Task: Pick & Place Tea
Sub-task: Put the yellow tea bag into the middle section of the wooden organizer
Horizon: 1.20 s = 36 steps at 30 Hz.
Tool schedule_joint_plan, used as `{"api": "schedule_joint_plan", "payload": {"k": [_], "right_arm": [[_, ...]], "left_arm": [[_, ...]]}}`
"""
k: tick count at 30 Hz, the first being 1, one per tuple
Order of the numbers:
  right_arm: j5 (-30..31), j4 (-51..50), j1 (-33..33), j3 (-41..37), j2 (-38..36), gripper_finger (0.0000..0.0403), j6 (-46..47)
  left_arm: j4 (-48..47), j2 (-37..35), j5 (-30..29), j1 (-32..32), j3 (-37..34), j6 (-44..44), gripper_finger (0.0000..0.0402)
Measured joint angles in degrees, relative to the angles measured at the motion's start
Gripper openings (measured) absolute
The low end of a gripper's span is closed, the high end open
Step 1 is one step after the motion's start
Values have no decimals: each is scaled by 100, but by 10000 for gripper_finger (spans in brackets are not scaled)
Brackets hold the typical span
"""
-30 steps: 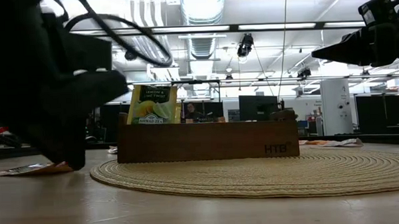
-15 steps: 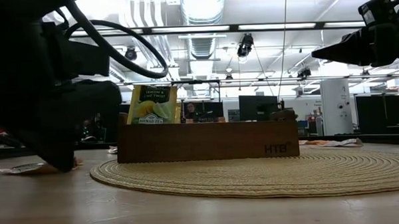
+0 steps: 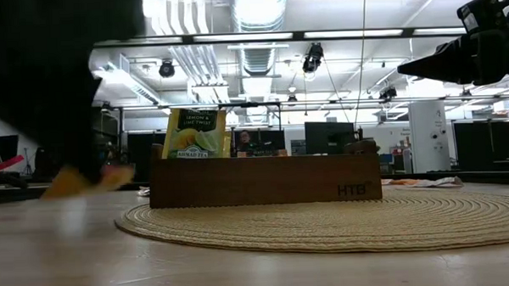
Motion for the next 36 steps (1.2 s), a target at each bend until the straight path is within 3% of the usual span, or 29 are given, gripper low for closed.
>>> {"api": "schedule_joint_plan", "payload": {"k": [5,8,14,17,20,25,36], "right_arm": [[0,0,-2,0,0,27,0],[1,0,-4,0,0,27,-2],[2,0,-4,-2,0,27,0],[1,0,-3,-1,0,27,-2],[0,0,-2,0,0,27,0],[0,0,-2,0,0,27,-1],[1,0,-2,0,-4,27,-1]], "left_arm": [[266,0,-1146,-268,635,1039,0],[694,0,-1739,-384,939,2107,0],[2880,86,-2301,-417,990,5945,0],[3417,322,-2492,-320,986,7389,0],[3066,463,-2685,-70,972,7608,0],[2126,535,-3010,442,952,6911,0],[2118,535,-2843,1077,614,7501,0]]}}
